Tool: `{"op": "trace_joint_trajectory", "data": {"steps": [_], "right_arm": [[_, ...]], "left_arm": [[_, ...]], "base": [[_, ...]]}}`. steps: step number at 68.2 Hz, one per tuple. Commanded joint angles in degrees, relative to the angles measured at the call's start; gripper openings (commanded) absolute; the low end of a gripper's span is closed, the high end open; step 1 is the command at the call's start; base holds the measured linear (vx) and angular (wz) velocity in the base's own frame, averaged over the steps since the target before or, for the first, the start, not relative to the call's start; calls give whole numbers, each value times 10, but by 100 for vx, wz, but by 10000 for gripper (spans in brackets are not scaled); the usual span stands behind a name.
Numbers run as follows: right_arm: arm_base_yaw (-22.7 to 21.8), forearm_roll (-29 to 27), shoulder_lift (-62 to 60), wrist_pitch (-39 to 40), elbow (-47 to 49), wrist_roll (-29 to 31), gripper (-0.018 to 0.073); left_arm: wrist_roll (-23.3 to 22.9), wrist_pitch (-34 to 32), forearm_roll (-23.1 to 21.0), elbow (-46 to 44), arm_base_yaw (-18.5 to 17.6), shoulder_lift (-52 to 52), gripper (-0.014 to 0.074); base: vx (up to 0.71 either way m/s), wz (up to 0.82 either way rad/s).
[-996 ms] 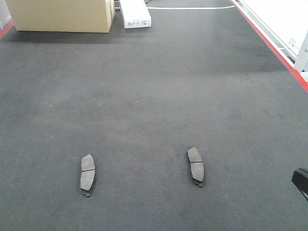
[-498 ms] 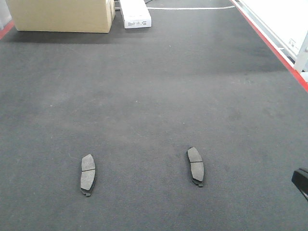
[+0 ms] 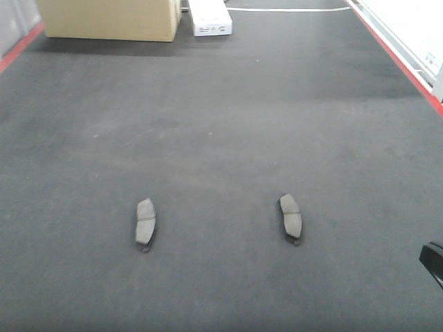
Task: Move and align brake pads A on conveyor
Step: 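Back the base away from the conveyor with both grippers empty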
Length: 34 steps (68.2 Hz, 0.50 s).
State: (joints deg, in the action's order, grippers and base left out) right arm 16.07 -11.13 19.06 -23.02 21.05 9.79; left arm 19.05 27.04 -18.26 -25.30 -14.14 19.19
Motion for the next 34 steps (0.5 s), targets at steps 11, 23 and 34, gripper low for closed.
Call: {"op": "trace_joint_trajectory", "data": {"steps": [11,23,34], "right_arm": [[-1,-1,5,44,14,2,-6],[-1,-1,5,44,14,2,-6],[-1,-1,5,44,14,2,-6]], "left_arm": [[-6,-39,-7,-15,-3,5,-7],[-6,-39,-7,-15,-3,5,-7],[-6,-39,-7,-15,-3,5,-7]], "base": [[-15,3],[-14,-16],[-16,-17]]}}
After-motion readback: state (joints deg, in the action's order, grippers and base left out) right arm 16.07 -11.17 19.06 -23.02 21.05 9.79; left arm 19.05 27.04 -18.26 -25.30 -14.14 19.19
